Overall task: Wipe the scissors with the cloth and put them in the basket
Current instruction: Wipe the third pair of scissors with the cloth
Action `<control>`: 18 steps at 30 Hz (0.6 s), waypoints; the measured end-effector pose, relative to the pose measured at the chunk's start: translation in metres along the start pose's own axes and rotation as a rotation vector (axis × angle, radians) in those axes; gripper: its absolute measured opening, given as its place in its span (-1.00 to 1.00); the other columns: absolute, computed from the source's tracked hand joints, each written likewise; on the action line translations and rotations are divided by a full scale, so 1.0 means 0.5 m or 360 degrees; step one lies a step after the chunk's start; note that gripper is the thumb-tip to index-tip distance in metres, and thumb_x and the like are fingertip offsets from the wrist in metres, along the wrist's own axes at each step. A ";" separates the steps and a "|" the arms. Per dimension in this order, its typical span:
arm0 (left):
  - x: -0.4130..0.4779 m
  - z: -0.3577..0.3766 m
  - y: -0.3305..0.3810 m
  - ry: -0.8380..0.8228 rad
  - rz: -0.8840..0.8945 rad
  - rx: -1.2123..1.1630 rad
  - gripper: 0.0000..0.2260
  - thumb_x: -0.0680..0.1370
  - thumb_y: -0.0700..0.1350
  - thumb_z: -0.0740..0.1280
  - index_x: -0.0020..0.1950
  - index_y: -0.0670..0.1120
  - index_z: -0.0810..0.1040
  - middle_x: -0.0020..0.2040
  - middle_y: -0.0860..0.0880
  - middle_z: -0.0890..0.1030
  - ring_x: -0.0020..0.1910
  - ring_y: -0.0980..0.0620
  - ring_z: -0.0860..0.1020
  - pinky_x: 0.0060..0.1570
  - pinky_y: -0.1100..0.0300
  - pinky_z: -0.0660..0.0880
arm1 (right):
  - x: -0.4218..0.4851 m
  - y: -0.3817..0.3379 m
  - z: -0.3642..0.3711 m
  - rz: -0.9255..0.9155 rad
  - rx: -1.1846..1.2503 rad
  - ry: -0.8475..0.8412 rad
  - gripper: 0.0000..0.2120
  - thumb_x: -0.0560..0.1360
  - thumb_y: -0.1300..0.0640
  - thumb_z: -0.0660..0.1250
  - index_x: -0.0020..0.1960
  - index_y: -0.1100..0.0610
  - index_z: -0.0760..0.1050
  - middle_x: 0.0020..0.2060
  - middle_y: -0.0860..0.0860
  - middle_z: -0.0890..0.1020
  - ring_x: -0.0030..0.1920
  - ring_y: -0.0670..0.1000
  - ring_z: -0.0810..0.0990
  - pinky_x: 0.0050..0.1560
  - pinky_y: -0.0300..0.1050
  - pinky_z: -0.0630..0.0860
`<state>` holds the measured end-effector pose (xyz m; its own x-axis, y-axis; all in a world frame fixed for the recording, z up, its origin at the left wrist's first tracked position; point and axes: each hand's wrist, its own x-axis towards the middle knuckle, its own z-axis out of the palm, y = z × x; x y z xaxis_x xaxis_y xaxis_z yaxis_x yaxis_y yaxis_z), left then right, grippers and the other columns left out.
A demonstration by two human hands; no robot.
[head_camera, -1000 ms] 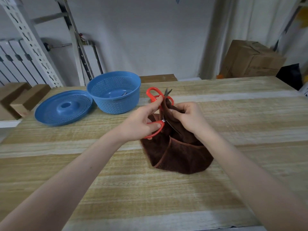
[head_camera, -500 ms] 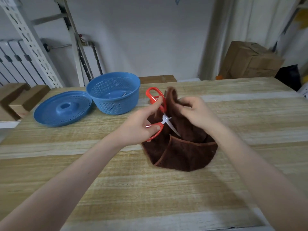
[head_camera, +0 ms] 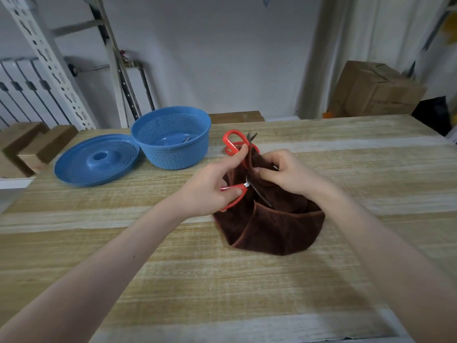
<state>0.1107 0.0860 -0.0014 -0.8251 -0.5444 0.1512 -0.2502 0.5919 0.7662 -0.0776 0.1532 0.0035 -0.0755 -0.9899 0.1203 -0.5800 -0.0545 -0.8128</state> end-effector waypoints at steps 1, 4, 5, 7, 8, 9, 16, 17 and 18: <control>0.001 -0.001 0.004 -0.0016 -0.0005 0.0015 -0.28 0.55 -0.31 0.31 0.56 0.12 0.03 0.25 -0.06 0.56 -0.57 0.14 0.40 -0.49 0.30 0.38 | 0.002 0.001 -0.005 0.0045 0.0048 -0.0023 -0.80 0.53 0.26 0.35 -0.18 0.01 0.61 -0.34 -0.18 0.66 -0.25 -0.20 0.62 -0.09 -0.19 0.52; 0.009 -0.001 0.009 -0.0002 0.0006 0.0221 -0.28 0.54 -0.20 0.31 0.56 0.17 0.00 -0.02 -0.21 0.63 -0.56 0.06 0.40 -0.48 0.17 0.40 | 0.011 0.000 0.000 0.0149 0.0169 0.0091 -0.89 0.48 0.27 0.40 -0.20 0.14 0.64 -0.35 -0.07 0.68 -0.31 -0.13 0.63 -0.18 -0.16 0.52; 0.013 0.001 0.009 0.0008 0.0019 0.0281 -0.27 0.51 -0.13 0.29 0.56 0.18 -0.01 -0.07 -0.22 0.62 -0.54 0.01 0.42 -0.44 0.09 0.46 | 0.012 -0.001 0.004 0.0149 0.0174 0.0159 -0.92 0.47 0.26 0.41 -0.19 0.19 0.65 -0.33 0.01 0.69 -0.31 -0.09 0.63 -0.19 -0.13 0.52; 0.016 0.001 0.009 0.0024 0.0017 0.0259 -0.26 0.45 -0.06 0.25 0.55 0.21 0.00 0.02 -0.17 0.59 -0.48 -0.08 0.48 -0.37 -0.02 0.52 | 0.010 -0.004 0.012 0.0088 0.0104 0.0270 -0.90 0.47 0.23 0.41 -0.19 0.25 0.64 -0.30 0.11 0.69 -0.32 -0.05 0.62 -0.22 -0.10 0.52; 0.017 -0.001 0.008 0.0019 0.0011 0.0180 -0.27 0.46 -0.07 0.27 0.55 0.21 0.01 0.11 -0.16 0.57 -0.49 -0.10 0.48 -0.38 -0.02 0.53 | 0.008 -0.006 0.014 0.0053 0.0076 0.0302 -0.88 0.47 0.23 0.40 -0.22 0.24 0.64 -0.33 0.11 0.68 -0.36 -0.06 0.60 -0.27 -0.13 0.50; 0.017 -0.002 0.009 0.0011 0.0010 0.0066 -0.29 0.49 -0.14 0.30 0.55 0.18 0.04 0.24 -0.13 0.54 -0.51 -0.07 0.46 -0.41 0.02 0.52 | 0.007 -0.006 0.014 0.0032 0.0064 0.0327 -0.84 0.47 0.24 0.39 -0.28 0.21 0.62 -0.38 0.09 0.66 -0.40 -0.08 0.57 -0.32 -0.16 0.46; 0.018 -0.003 0.008 -0.0014 -0.0076 -0.0227 -0.29 0.55 -0.41 0.27 0.57 0.03 0.05 0.52 0.06 0.20 -0.56 0.21 0.38 -0.44 0.32 0.44 | 0.003 0.002 0.013 0.0279 0.0523 0.0412 -0.74 0.52 0.29 0.32 -0.31 0.10 0.60 -0.42 -0.01 0.65 -0.38 -0.08 0.62 -0.28 -0.19 0.53; 0.017 -0.004 0.006 -0.0015 -0.0081 -0.0213 -0.28 0.54 -0.41 0.27 0.57 0.03 0.05 0.54 0.04 0.19 -0.56 0.19 0.37 -0.43 0.30 0.44 | 0.004 0.011 0.007 0.0354 0.0701 0.0515 -0.75 0.53 0.29 0.31 -0.30 0.14 0.59 -0.44 0.00 0.65 -0.41 -0.06 0.62 -0.30 -0.18 0.53; 0.015 -0.006 0.004 -0.0015 -0.0086 -0.0192 -0.28 0.54 -0.41 0.28 0.57 0.03 0.05 0.55 0.04 0.19 -0.55 0.15 0.37 -0.43 0.27 0.45 | 0.004 0.017 -0.002 0.0397 0.0821 0.0604 -0.75 0.54 0.28 0.30 -0.30 0.16 0.57 -0.47 -0.02 0.64 -0.44 -0.08 0.61 -0.35 -0.21 0.53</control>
<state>0.1058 0.0814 0.0031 -0.8169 -0.5677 0.1021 -0.2322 0.4858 0.8427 -0.0835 0.1507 -0.0025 -0.4903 -0.8715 0.0094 -0.0552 0.0202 -0.9983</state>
